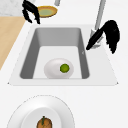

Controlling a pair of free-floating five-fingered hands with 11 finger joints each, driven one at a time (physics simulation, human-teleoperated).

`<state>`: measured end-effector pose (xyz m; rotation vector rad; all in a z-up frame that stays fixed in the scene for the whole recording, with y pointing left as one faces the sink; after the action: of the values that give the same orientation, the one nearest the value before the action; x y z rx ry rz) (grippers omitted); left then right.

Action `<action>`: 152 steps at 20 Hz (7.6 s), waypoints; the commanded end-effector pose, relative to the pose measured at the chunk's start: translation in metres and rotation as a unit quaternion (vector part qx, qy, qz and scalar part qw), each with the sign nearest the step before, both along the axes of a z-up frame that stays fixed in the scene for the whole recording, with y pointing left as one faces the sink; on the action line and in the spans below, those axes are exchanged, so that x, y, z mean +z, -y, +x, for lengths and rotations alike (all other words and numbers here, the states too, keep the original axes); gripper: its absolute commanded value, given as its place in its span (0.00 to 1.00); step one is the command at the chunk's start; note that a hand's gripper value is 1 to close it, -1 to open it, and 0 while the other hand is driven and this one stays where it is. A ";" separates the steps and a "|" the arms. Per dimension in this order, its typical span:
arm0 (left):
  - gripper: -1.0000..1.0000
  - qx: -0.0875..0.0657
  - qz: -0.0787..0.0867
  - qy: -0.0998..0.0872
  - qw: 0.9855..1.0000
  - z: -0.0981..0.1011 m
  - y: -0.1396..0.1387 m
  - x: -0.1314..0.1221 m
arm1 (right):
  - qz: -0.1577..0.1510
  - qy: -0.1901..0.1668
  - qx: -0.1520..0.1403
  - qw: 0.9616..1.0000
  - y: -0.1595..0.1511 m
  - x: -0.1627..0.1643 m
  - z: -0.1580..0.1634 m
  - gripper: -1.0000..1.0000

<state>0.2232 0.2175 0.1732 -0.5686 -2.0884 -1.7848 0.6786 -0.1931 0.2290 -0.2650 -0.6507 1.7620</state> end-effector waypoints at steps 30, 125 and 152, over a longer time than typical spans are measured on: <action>0.50 0.000 0.000 0.000 1.000 0.000 0.000 0.000 | 0.001 0.076 0.015 0.997 0.066 -0.002 -0.218 0.00; 0.50 0.000 0.000 0.000 1.000 0.000 0.000 0.000 | 0.049 0.211 0.047 0.975 0.262 -0.161 -0.505 0.00; 0.50 0.000 0.000 0.000 1.000 0.000 0.000 0.000 | 0.063 0.301 -0.052 0.950 0.262 -0.090 -0.569 1.00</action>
<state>0.2232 0.2175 0.1732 -0.5686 -2.0884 -1.7848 0.1094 -0.4648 0.1201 -0.7248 -1.1854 1.5809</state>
